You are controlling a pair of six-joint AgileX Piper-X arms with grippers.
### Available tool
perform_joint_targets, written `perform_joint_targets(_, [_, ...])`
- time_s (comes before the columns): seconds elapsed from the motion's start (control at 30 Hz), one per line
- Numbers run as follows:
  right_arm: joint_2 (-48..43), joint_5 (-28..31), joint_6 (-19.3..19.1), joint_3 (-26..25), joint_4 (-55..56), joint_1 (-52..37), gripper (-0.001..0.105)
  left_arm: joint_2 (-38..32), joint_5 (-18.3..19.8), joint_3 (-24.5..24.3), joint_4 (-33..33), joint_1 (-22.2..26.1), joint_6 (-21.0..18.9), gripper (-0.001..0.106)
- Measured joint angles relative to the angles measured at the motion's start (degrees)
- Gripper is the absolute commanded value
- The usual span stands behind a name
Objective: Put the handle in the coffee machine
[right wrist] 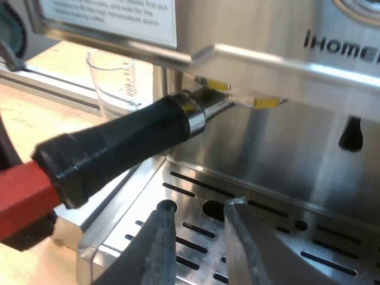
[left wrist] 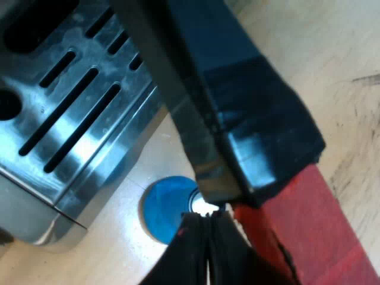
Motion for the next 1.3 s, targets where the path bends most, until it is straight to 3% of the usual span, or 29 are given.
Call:
perform_joint_targets(0.3, [-3.9,-0.4,0.2,0.0,2.3,0.0,0.023,-0.6,-0.9,0.1,-0.5,-0.3,-2.9,0.0])
perform_joint_targets(0.43, [-4.9,-1.0,0.2,0.0,3.5,0.0,0.023,-3.4,-3.3,0.4,-3.3,-0.9,-7.0,0.0])
perform_joint_targets(0.53, [-7.4,-6.3,-0.5,0.0,5.6,0.0,0.024,-3.8,-3.4,0.5,-3.6,-0.9,-8.4,0.0])
perform_joint_targets(0.63, [-9.5,-10.9,-0.5,0.0,7.8,0.0,0.033,-3.8,-3.4,0.5,-3.6,-1.0,-9.1,0.0])
perform_joint_targets(0.8, [-11.5,-12.3,-0.7,0.0,12.1,0.0,0.061,-3.8,-3.4,0.5,-3.6,-1.0,-10.2,0.0])
perform_joint_targets(1.0, [-13.6,-12.6,-0.8,0.0,13.5,0.0,0.066,-3.9,-3.7,0.5,-3.4,-1.6,-10.4,0.0])
perform_joint_targets(1.13, [-14.0,-12.6,-0.8,0.0,13.5,0.0,0.066,-4.4,-6.0,0.5,-3.4,-2.9,-11.4,0.0])
perform_joint_targets(1.3, [-14.4,-12.6,-0.8,0.0,15.7,0.0,0.066,-6.3,-13.1,0.5,-4.2,-9.1,-13.9,0.0])
